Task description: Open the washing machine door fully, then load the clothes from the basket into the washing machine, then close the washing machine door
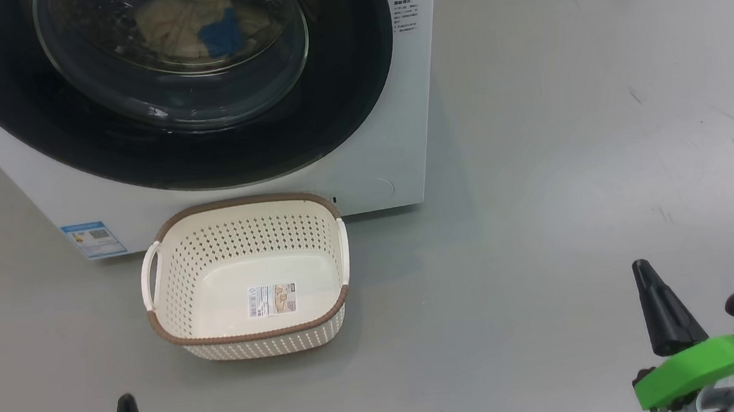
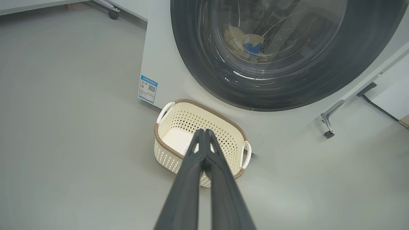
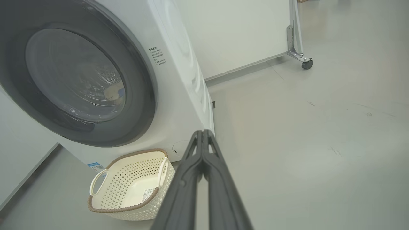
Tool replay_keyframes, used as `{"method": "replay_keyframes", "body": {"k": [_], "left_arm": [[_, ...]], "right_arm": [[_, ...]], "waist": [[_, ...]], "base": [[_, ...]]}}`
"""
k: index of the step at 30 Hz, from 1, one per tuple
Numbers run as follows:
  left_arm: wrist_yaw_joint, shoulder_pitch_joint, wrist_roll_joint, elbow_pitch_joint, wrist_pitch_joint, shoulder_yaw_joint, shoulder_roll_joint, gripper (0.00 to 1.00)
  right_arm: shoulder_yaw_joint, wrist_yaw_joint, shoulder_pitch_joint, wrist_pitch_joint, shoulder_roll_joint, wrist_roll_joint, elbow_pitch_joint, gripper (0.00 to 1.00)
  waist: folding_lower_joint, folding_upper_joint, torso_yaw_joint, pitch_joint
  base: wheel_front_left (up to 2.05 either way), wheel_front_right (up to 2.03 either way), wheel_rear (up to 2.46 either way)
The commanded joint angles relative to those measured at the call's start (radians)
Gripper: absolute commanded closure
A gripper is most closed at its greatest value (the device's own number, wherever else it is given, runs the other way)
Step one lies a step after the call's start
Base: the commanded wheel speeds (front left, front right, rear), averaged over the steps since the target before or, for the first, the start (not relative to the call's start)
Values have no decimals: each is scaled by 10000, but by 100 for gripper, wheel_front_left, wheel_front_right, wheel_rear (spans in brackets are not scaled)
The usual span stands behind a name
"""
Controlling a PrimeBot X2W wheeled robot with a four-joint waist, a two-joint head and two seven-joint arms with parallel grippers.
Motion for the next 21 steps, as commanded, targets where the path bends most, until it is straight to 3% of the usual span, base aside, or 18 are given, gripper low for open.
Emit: {"method": "replay_keyframes", "body": {"k": [1, 21], "left_arm": [[-14, -390, -240, -288, 71, 119, 102, 100], [-27, -708, -2639, -252, 716, 220, 136, 100]], "right_arm": [[-19, 6, -535, 60, -208, 310, -253, 100], [-76, 11, -755, 639, -288, 3083, -122, 100]], "waist": [[0, 0, 9, -7], [0, 0, 168, -131]], "base": [[0, 0, 0], [0, 0, 0]]}}
